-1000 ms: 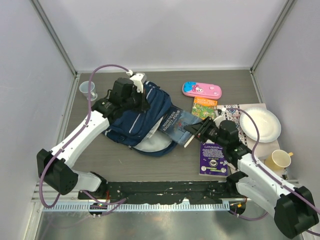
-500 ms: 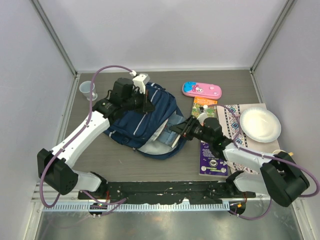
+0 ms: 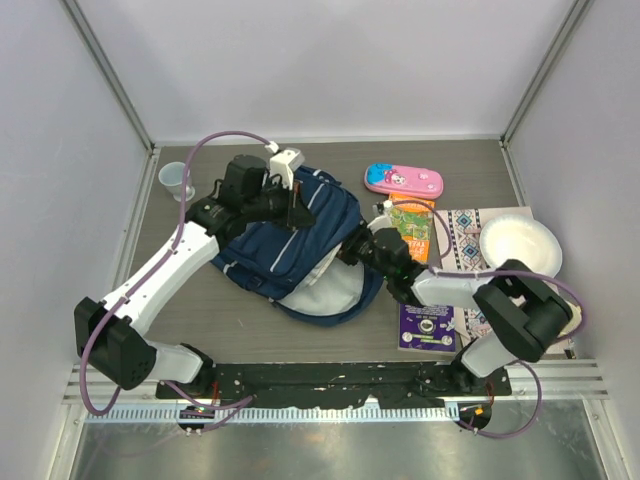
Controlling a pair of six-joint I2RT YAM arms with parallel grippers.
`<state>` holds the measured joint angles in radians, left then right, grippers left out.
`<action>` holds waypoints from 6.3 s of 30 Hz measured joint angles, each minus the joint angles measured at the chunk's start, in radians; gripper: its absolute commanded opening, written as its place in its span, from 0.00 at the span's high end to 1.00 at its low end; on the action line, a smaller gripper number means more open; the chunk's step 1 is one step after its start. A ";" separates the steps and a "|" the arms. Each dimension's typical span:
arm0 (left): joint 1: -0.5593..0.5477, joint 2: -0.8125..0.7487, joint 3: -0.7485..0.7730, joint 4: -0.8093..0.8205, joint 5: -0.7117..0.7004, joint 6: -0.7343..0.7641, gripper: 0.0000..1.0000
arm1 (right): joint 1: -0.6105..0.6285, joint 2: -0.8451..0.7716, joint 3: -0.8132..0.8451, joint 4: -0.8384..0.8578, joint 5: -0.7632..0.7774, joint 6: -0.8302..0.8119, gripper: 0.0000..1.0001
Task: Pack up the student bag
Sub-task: Place the book in the student bag, then pick up the book from the center of the board.
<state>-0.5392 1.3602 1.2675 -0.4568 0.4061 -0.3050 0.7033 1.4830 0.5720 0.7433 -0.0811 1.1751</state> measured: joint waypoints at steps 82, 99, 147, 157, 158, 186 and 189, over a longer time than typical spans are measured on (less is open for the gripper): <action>0.192 -0.109 -0.141 -0.050 0.179 0.095 1.00 | 0.063 -0.083 0.060 -0.379 0.005 -0.302 0.14; 0.194 -0.129 -0.173 -0.163 0.030 0.156 1.00 | 0.024 -0.473 0.074 -0.835 0.383 -0.602 0.05; -0.237 0.189 -0.159 0.251 0.095 -0.195 0.00 | -0.301 -0.607 -0.178 -1.328 0.476 -0.106 0.30; -0.273 0.370 -0.157 0.277 0.092 -0.266 0.04 | -0.301 -0.638 -0.209 -1.229 0.317 -0.125 0.33; -0.274 0.383 -0.157 0.279 0.093 -0.272 0.04 | -0.301 -0.633 -0.209 -1.218 0.305 -0.130 0.31; -0.329 0.636 -0.009 0.400 0.083 -0.415 0.13 | -0.299 -0.667 -0.214 -1.223 0.110 -0.286 0.52; -0.325 0.640 -0.005 0.400 0.076 -0.412 0.13 | -0.299 -0.667 -0.214 -1.221 0.084 -0.295 0.69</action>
<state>-0.8642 2.0006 1.2629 -0.0570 0.4820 -0.7174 0.4046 0.8158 0.3580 -0.4782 0.0025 0.8803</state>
